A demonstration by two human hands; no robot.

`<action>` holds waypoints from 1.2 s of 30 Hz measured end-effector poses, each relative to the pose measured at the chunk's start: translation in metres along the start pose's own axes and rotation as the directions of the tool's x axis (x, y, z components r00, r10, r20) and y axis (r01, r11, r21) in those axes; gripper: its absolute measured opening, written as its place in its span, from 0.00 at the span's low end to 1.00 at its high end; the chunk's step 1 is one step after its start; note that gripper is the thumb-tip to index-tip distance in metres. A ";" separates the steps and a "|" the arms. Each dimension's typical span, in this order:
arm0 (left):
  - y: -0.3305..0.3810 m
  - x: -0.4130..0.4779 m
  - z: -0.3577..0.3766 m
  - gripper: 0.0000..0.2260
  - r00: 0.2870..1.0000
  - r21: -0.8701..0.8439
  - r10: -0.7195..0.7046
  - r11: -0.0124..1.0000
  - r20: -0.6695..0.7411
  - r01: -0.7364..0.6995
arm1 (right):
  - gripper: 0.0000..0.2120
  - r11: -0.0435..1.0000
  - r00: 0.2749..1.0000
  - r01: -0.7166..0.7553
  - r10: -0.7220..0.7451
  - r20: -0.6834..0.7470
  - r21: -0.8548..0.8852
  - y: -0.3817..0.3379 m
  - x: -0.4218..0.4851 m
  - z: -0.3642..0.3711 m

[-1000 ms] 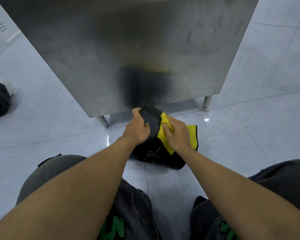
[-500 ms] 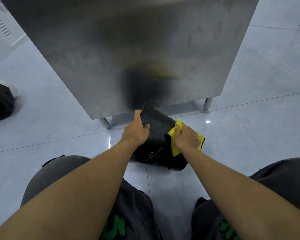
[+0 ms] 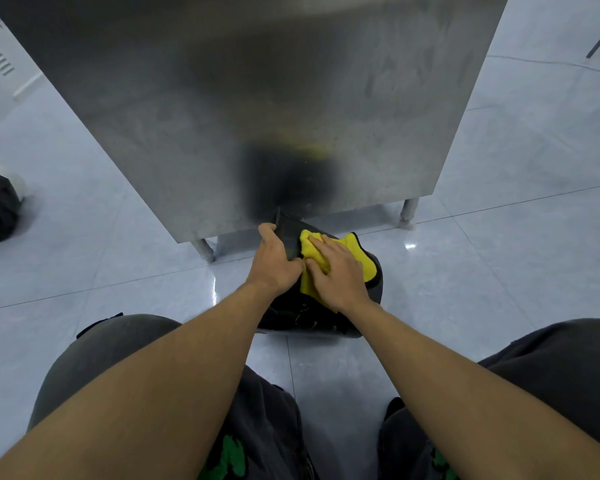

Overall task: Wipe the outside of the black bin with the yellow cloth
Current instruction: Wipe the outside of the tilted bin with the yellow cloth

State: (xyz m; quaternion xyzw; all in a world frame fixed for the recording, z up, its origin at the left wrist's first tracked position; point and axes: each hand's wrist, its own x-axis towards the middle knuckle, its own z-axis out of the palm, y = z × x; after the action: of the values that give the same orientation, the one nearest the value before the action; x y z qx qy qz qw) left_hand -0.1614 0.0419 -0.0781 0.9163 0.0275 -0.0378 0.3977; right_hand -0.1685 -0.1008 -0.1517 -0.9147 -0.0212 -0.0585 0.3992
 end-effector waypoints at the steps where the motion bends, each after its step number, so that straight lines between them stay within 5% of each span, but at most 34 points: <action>1: -0.001 0.000 -0.001 0.25 1.000 0.026 0.007 1.000 -0.003 -0.006 | 0.24 0.998 0.998 -0.059 0.059 -0.007 -0.030 0.002 -0.001 -0.001; 7: -0.007 0.003 -0.003 0.32 1.000 0.152 -0.003 0.988 0.026 -0.001 | 0.24 0.931 0.931 -0.355 0.345 -0.121 -0.082 0.035 -0.002 -0.001; 17: 0.003 0.011 0.005 0.29 0.998 -0.020 -0.070 0.997 -0.001 0.070 | 0.28 0.989 0.991 0.127 -0.129 0.028 0.072 -0.009 -0.006 -0.002; 21: 0.003 0.007 -0.001 0.19 0.998 0.006 -0.066 0.998 -0.006 0.066 | 0.29 0.998 0.999 0.032 -0.030 -0.032 0.048 0.005 -0.006 0.002; 29: -0.011 0.002 -0.002 0.36 0.994 0.103 -0.090 0.991 0.068 0.083 | 0.23 0.942 0.932 -0.332 0.319 -0.170 -0.052 0.036 0.001 -0.002; 33: -0.009 0.003 0.002 0.36 0.992 0.097 -0.096 0.991 0.077 0.088 | 0.22 0.954 0.942 -0.297 0.286 -0.177 -0.038 0.031 -0.001 -0.002; 36: -0.004 0.005 0.004 0.35 0.994 0.118 -0.082 0.990 0.068 0.073 | 0.21 0.996 0.983 -0.079 0.074 -0.170 -0.026 0.024 -0.003 0.000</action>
State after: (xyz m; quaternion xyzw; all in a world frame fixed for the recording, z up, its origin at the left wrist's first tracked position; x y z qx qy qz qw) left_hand -0.1565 0.0416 -0.0845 0.9341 0.0465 -0.0879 0.3429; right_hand -0.1691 -0.1173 -0.1692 -0.9131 0.0488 -0.1206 0.3864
